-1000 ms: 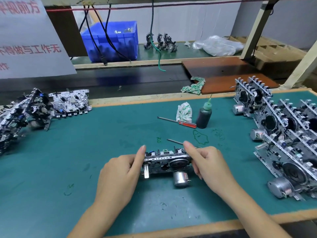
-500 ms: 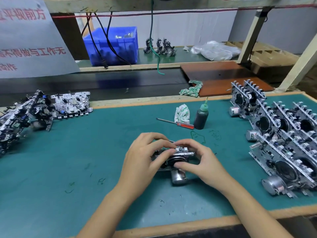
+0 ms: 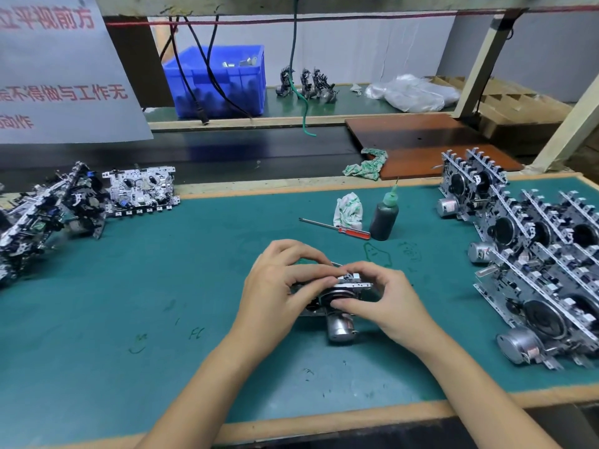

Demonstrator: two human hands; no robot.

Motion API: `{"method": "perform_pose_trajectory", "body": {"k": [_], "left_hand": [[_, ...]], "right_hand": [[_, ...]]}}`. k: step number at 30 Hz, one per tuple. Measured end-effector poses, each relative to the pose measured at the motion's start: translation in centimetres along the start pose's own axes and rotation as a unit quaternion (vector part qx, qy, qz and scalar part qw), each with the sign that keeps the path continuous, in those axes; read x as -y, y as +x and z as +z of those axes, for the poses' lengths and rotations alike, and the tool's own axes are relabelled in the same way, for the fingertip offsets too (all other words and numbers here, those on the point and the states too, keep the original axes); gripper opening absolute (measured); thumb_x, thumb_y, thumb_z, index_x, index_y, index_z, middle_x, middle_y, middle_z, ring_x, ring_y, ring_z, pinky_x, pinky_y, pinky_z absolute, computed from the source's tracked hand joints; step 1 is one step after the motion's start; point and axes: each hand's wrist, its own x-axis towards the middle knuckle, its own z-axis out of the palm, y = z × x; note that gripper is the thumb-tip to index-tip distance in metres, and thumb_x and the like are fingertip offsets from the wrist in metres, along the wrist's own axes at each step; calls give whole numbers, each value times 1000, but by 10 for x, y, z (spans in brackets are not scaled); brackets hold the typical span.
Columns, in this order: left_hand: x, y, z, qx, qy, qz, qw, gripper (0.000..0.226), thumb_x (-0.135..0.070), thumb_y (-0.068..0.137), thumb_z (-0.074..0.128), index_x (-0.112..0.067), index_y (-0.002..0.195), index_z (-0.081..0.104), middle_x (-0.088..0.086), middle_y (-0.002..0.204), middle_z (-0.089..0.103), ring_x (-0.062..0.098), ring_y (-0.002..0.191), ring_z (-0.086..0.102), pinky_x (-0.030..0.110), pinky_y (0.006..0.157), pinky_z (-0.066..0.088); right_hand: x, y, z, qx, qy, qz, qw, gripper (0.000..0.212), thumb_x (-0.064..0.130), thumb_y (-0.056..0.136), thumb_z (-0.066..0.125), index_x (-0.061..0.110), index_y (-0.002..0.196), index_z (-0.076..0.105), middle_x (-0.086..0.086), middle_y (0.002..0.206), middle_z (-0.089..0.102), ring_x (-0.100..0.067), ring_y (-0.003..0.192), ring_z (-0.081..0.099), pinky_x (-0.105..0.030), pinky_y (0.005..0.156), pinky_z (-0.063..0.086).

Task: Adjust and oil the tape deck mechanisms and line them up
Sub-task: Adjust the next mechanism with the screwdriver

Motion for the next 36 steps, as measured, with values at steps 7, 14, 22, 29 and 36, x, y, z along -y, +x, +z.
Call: {"method": "perform_pose_trajectory", "body": {"k": [7, 14, 22, 29, 36], "left_hand": [[1, 0, -1, 9, -11, -3, 1000, 17, -29, 82, 63, -28, 92, 77, -24, 94, 63, 9, 101, 49, 28, 91, 40], [0, -2, 1, -5, -3, -8, 1000, 17, -33, 83, 62, -39, 94, 73, -25, 96, 62, 8, 100, 48, 20, 90, 38], [0, -3, 1, -4, 2, -13, 1000, 16, -32, 84, 62, -36, 92, 76, -24, 95, 63, 9, 100, 49, 22, 89, 39], [0, -3, 1, -7, -1, -10, 1000, 19, -40, 85, 57, -37, 92, 75, -24, 94, 63, 9, 99, 50, 20, 88, 39], [1, -2, 1, 2, -4, -3, 1000, 20, -41, 86, 57, -36, 95, 74, -24, 96, 63, 8, 99, 50, 17, 89, 37]], "right_hand": [[1, 0, -3, -1, -12, 3, 1000, 32, 7, 63, 85, 21, 88, 70, 0, 91, 71, -19, 90, 65, -35, 89, 50], [0, 1, -7, 17, -75, -40, 996, 35, 21, 65, 86, 39, 87, 65, 15, 94, 67, -6, 94, 60, -20, 88, 42], [-12, -17, -17, -55, -353, -165, 919, 40, 54, 74, 59, 18, 86, 73, 17, 86, 67, -11, 84, 59, -31, 75, 49], [-15, -17, -23, -65, -387, -183, 901, 29, 45, 77, 55, 22, 80, 73, 18, 77, 66, -9, 76, 57, -30, 63, 50], [-10, -11, -24, -18, -309, -139, 941, 38, 45, 74, 66, 37, 111, 64, 20, 104, 63, -6, 100, 55, -27, 87, 45]]}}
